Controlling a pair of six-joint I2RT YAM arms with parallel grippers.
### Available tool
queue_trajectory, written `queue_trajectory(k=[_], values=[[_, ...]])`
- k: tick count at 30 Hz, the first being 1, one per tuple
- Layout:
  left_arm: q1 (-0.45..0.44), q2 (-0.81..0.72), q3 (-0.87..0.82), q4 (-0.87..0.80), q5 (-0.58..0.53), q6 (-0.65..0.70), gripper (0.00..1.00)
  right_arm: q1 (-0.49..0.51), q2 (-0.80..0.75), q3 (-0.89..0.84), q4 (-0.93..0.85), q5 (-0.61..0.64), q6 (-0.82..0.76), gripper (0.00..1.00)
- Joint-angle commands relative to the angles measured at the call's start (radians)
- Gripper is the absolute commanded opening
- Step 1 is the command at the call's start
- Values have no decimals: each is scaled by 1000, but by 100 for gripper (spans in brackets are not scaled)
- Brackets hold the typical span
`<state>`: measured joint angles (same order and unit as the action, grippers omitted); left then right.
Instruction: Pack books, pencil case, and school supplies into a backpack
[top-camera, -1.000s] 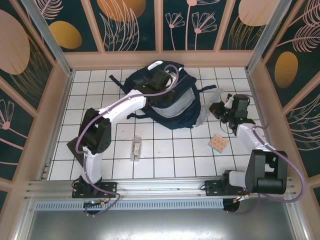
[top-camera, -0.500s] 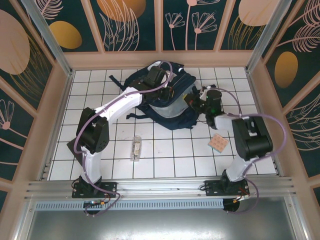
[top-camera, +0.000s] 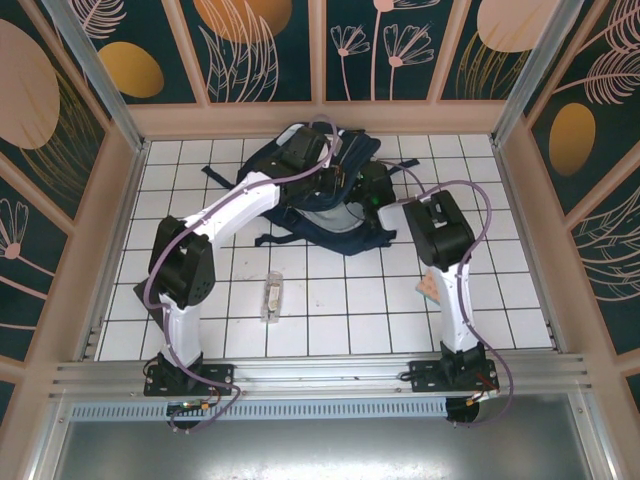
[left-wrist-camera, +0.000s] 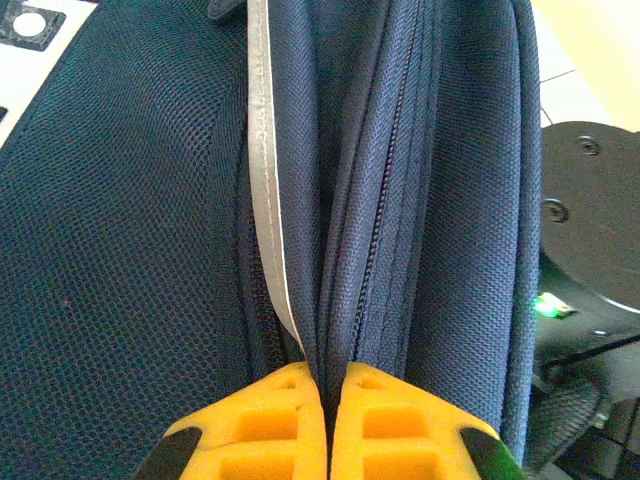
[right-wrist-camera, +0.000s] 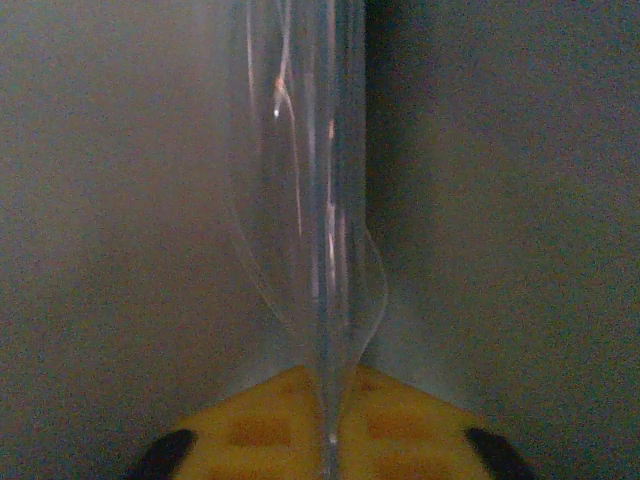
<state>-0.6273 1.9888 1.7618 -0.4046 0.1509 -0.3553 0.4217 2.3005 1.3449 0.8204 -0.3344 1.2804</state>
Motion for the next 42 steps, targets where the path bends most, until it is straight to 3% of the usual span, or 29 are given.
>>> queue_trajectory(k=[1,4,7,15,21,23,25,28,30,36,42], values=[[-3,-81,19,86,26,-18,0,5,3,54,-77,58,73,36],[22,-77,16,110,26,-31,0,-5,-73,-13,-159,83,58,57],[43,-55,31,121,33,-37,0,-20,-172,-77,-269,111,-7,65],[55,-35,33,124,25,-34,0,-110,-408,-242,-457,30,-164,68],[55,-79,-94,170,87,-76,0,-138,-658,-299,-761,87,-460,68],[56,-113,-167,206,100,-110,15,-132,-732,-300,-863,158,-547,70],[56,-159,-246,237,75,-144,40,-124,-801,-309,-930,217,-600,78],[56,-232,-347,252,-11,-173,72,-124,-867,-324,-971,261,-644,99],[58,-269,-409,247,-71,-184,96,-129,-883,-328,-965,259,-656,99],[95,-442,-587,170,-239,-244,99,-178,-872,-356,-840,100,-661,99],[194,-591,-780,20,-382,-354,99,-163,-809,-364,-781,132,-639,99]])
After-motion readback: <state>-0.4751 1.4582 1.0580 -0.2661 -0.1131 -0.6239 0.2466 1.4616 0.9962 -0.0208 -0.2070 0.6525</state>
